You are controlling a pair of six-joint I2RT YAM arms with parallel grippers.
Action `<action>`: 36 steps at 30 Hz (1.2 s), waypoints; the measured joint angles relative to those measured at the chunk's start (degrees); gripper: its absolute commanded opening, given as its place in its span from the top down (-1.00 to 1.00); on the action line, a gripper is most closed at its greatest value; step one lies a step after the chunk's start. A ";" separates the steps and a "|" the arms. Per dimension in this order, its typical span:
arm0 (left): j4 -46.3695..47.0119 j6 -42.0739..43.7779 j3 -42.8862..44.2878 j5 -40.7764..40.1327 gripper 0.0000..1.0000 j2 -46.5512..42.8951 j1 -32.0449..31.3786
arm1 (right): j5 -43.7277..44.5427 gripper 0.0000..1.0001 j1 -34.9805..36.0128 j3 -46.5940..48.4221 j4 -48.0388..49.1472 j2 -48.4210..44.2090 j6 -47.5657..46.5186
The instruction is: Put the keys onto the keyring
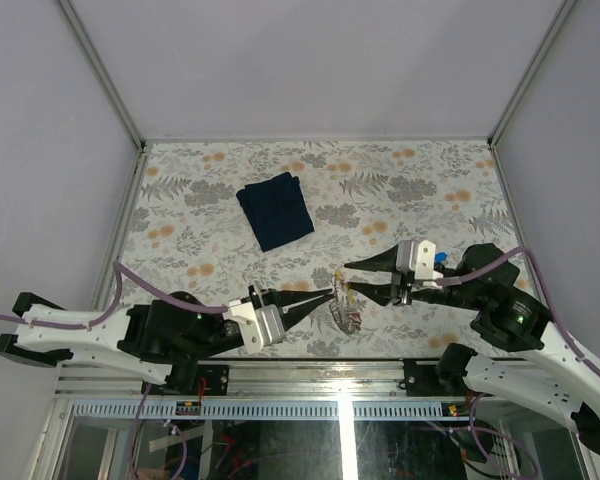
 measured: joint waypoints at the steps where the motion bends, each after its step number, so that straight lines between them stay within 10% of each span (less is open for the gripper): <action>1: 1.11 -0.28 -0.66 -0.04 1.00 -0.33 0.00 | 0.02 0.15 0.00 0.22 -0.17 -0.17 -0.17; 19: 9.35 -16.39 -7.32 22.99 1.00 -1.29 24.00 | -3.30 0.21 0.00 7.82 -2.93 -1.84 1.18; 36: 16.13 -19.50 -9.53 40.96 1.00 -1.16 24.39 | -12.09 0.28 0.00 7.43 5.44 1.95 8.48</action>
